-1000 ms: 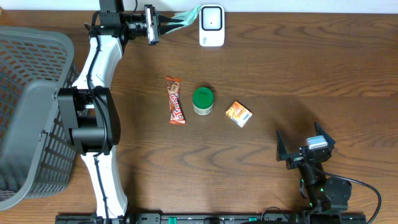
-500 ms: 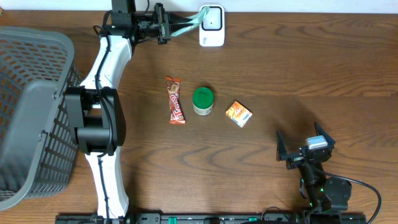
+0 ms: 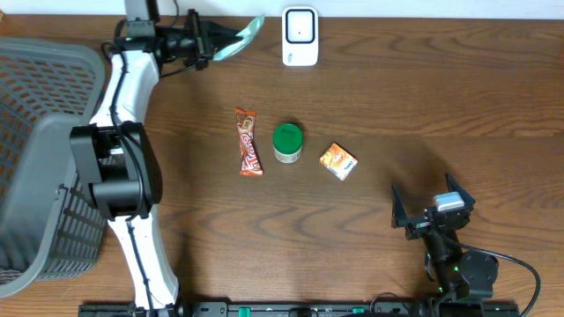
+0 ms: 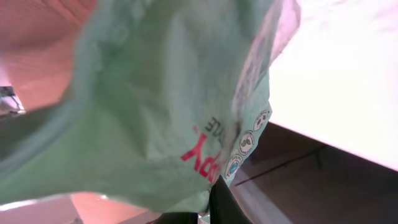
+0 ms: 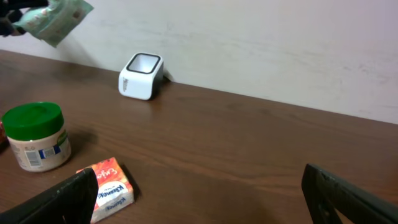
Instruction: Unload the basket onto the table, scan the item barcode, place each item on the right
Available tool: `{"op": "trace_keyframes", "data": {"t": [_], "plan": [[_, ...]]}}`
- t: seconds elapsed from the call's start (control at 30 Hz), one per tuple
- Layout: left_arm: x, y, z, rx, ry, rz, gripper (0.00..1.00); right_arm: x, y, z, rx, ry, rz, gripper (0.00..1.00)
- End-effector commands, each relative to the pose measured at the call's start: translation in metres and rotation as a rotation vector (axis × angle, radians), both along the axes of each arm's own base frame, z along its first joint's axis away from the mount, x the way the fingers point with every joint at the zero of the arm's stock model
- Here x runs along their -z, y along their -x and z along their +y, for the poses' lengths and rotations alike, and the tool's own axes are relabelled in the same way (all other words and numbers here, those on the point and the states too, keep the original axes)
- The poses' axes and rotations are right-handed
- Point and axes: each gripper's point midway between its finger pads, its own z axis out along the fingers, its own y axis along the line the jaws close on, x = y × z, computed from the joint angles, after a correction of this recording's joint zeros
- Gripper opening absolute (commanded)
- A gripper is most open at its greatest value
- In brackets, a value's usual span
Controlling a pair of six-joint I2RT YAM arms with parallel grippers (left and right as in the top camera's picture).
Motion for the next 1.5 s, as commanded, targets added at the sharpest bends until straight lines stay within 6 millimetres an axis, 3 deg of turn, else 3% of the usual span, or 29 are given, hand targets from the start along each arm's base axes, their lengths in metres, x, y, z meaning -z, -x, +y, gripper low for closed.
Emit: {"op": "trace_keyframes", "data": {"t": [0.0,0.3,0.4,0.67,1.0,1.33,1.47], "plan": [[-0.01,0.002,0.01,-0.004,0.042,0.05,0.07,0.001,0.0,0.002,-0.009,0.003,0.003,0.99],[-0.006,0.002,0.028,-0.038,0.048,0.1,0.07,0.001,0.0,0.002,-0.009,0.003,0.003,0.99],[-0.004,-0.004,0.023,-0.038,-0.013,-0.028,0.07,0.001,0.0,0.002,-0.009,0.003,0.003,0.99],[-0.012,-0.043,-0.016,-0.054,-0.305,-0.628,0.07,0.001,0.0,0.002,-0.009,0.003,0.003,0.99],[0.007,-0.051,-0.069,-0.004,-0.561,-0.889,0.07,0.001,0.0,0.002,-0.009,0.003,0.003,0.99],[0.052,-0.061,-0.078,0.088,-1.079,-1.056,0.07,0.001,0.0,0.002,-0.009,0.003,0.003,0.99],[0.056,-0.059,-0.084,0.115,-1.126,-1.075,0.07,0.001,0.0,0.002,-0.009,0.003,0.003,0.99]]}}
